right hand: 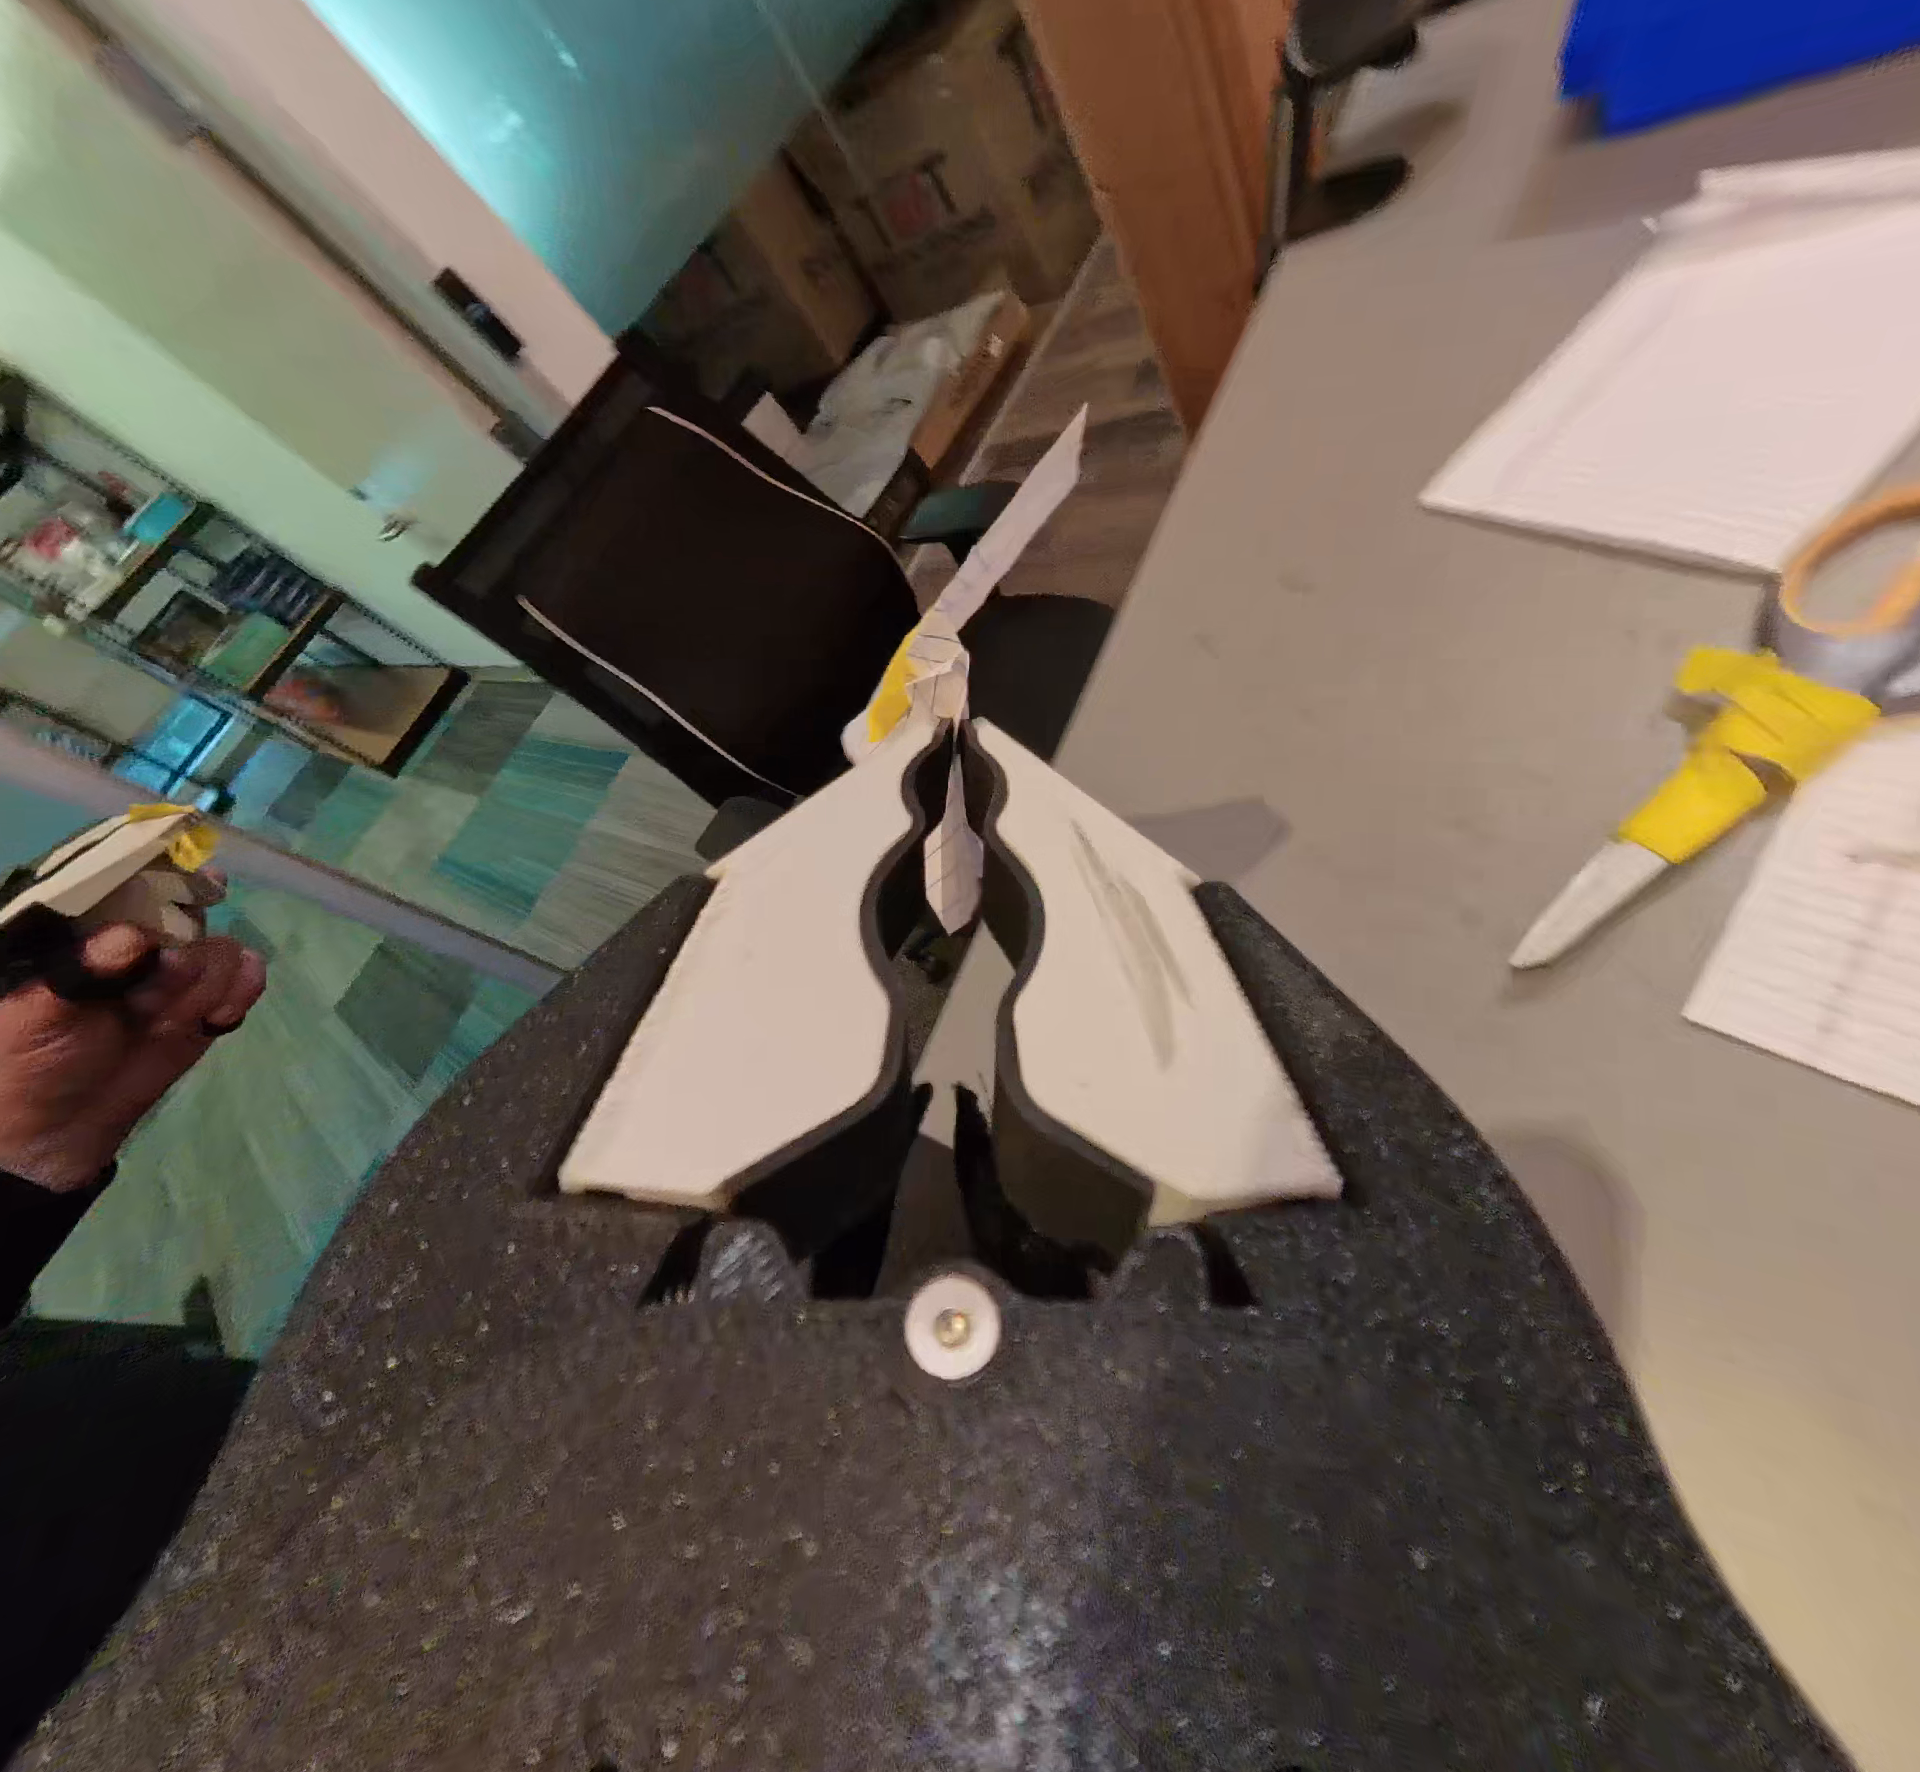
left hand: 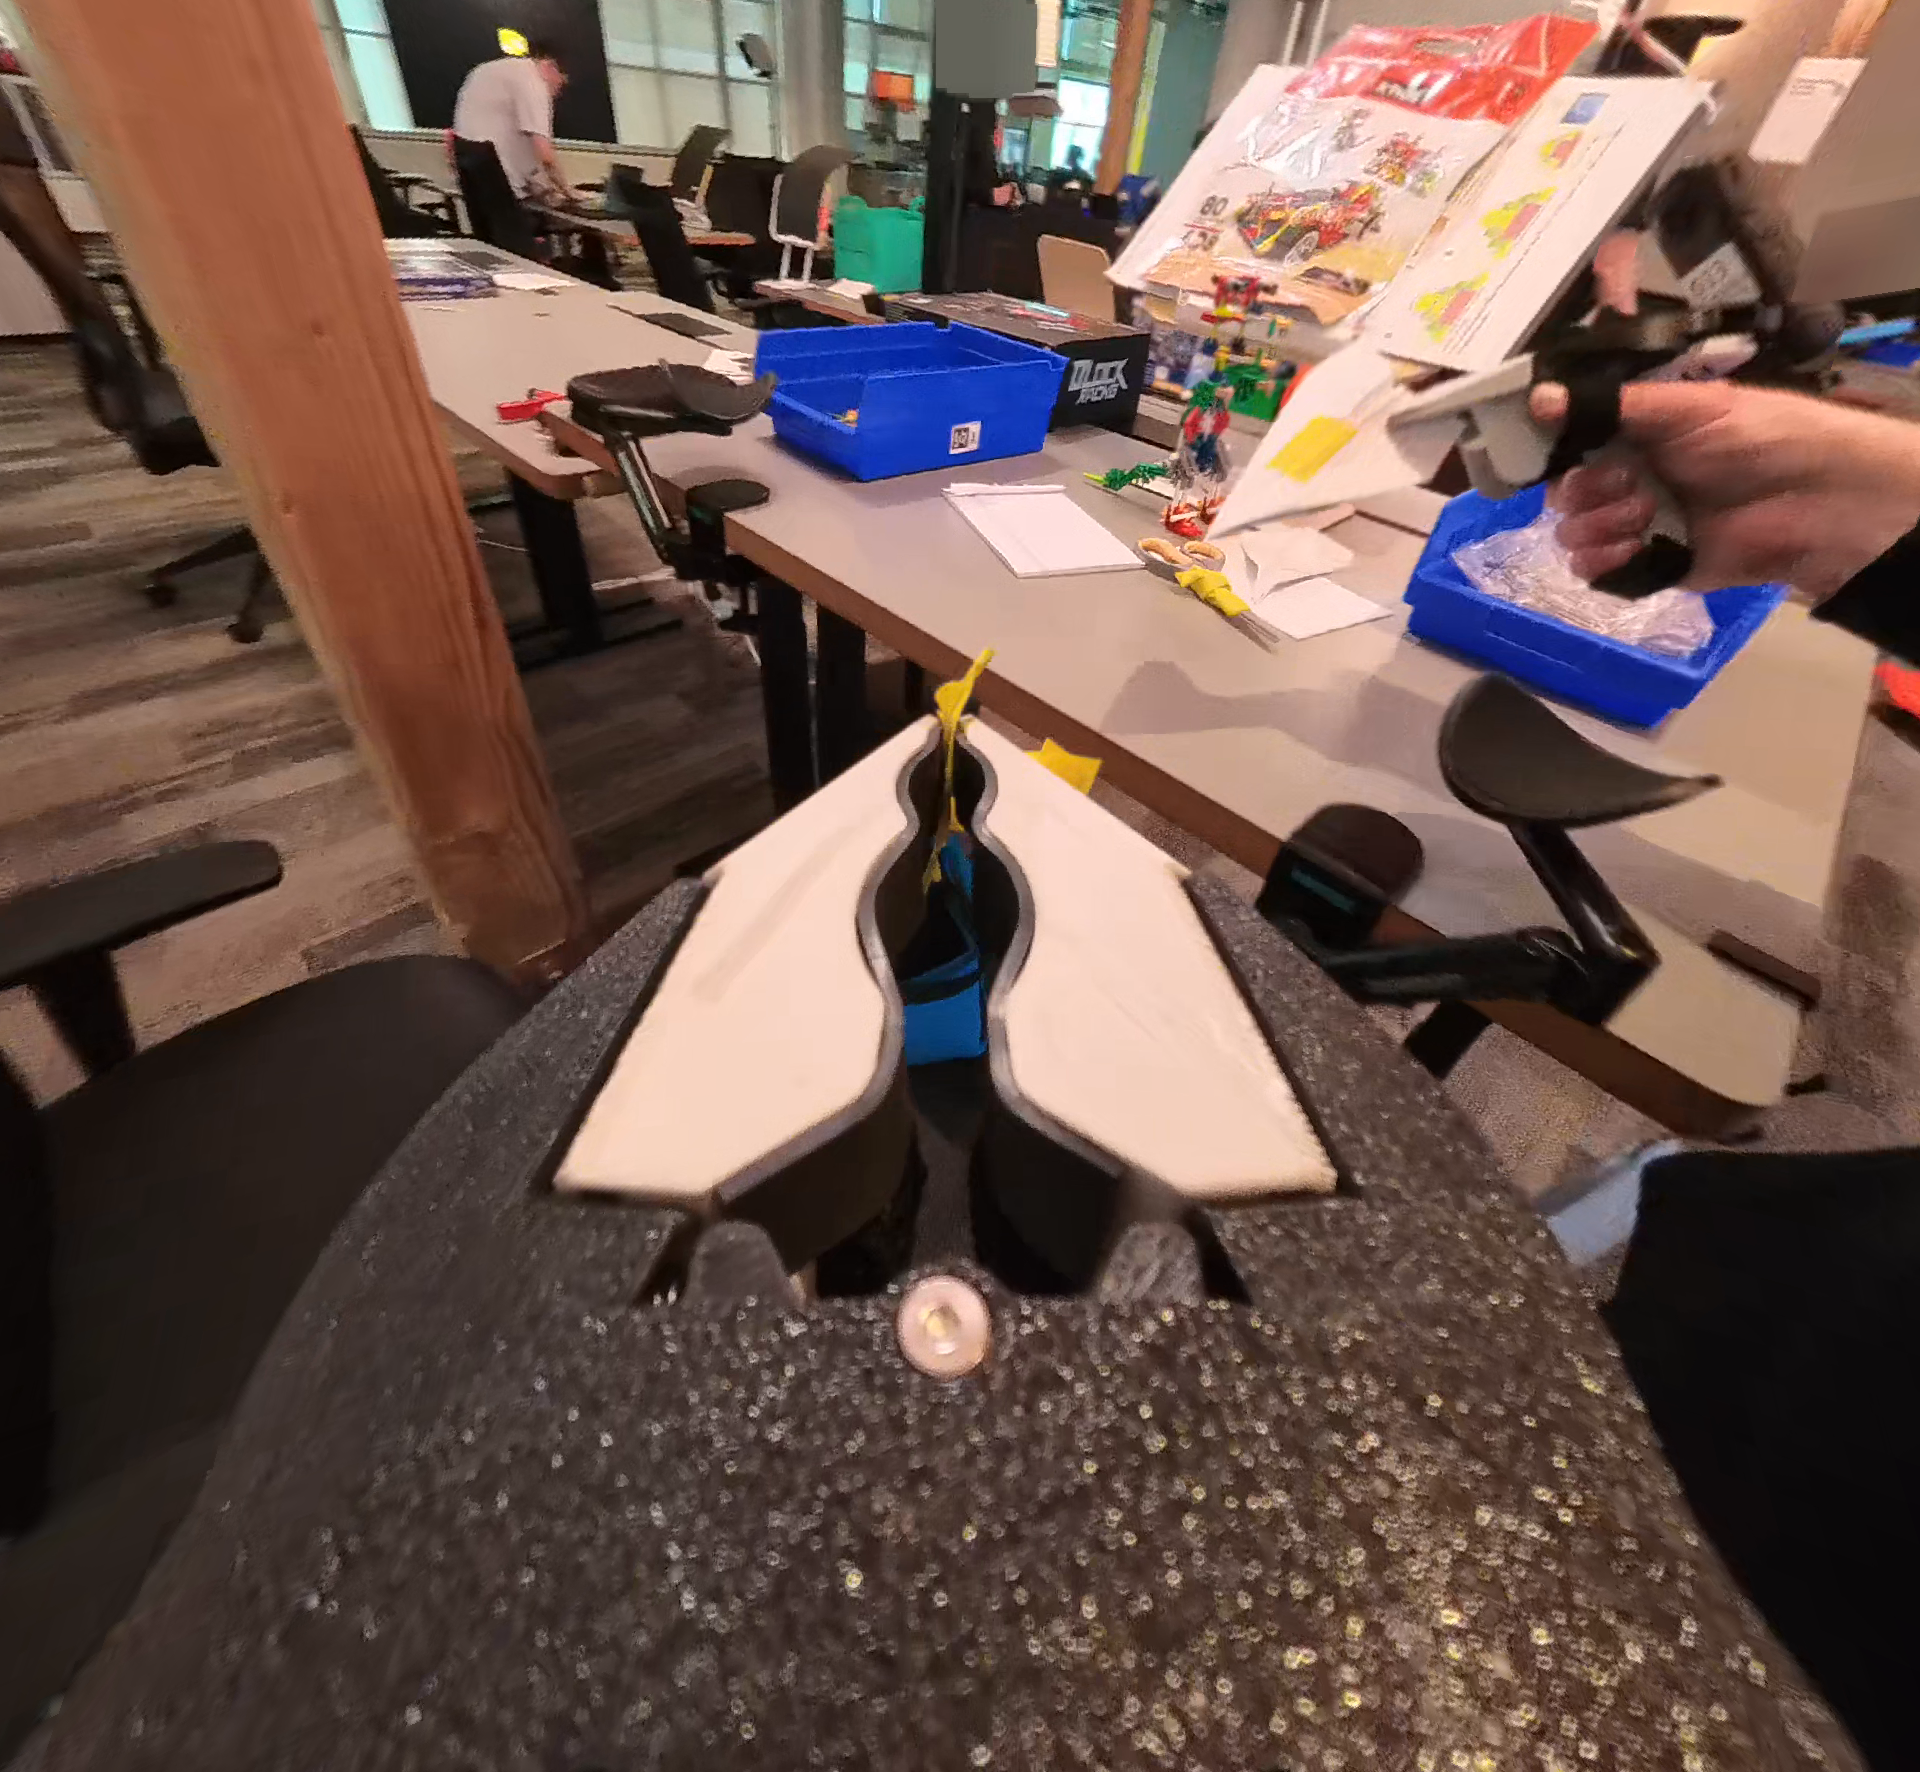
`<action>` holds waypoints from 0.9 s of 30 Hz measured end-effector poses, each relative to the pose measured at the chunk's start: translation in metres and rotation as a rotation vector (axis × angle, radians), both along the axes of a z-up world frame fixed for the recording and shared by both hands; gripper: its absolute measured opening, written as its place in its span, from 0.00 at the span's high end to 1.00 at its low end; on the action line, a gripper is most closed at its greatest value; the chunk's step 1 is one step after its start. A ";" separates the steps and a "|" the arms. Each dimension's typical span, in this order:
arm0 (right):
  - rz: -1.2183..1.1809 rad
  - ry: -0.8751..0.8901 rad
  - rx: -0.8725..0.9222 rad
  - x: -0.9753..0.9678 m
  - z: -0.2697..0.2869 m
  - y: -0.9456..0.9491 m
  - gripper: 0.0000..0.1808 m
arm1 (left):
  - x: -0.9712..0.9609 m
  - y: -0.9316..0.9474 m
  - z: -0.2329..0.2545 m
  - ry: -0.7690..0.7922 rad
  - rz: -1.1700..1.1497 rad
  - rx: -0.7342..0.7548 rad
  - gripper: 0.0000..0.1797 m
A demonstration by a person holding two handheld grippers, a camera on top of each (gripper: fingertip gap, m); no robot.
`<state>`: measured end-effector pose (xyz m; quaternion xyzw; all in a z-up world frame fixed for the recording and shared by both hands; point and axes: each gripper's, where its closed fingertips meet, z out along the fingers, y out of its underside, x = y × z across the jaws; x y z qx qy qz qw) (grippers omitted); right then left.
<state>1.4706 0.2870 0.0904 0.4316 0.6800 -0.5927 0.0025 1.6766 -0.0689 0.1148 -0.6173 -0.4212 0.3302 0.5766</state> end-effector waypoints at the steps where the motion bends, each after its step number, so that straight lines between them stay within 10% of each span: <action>1: -0.019 -0.044 0.006 -0.011 -0.015 0.004 1.00 | -0.020 0.002 0.001 -0.009 -0.024 0.010 1.00; 11: -0.113 -0.311 0.056 -0.047 -0.112 0.016 0.94 | -0.190 0.067 0.008 -0.033 -0.381 0.029 1.00; 27: -0.293 -0.289 0.002 -0.016 -0.074 0.043 1.00 | -0.281 0.281 -0.036 -0.119 -1.191 0.067 1.00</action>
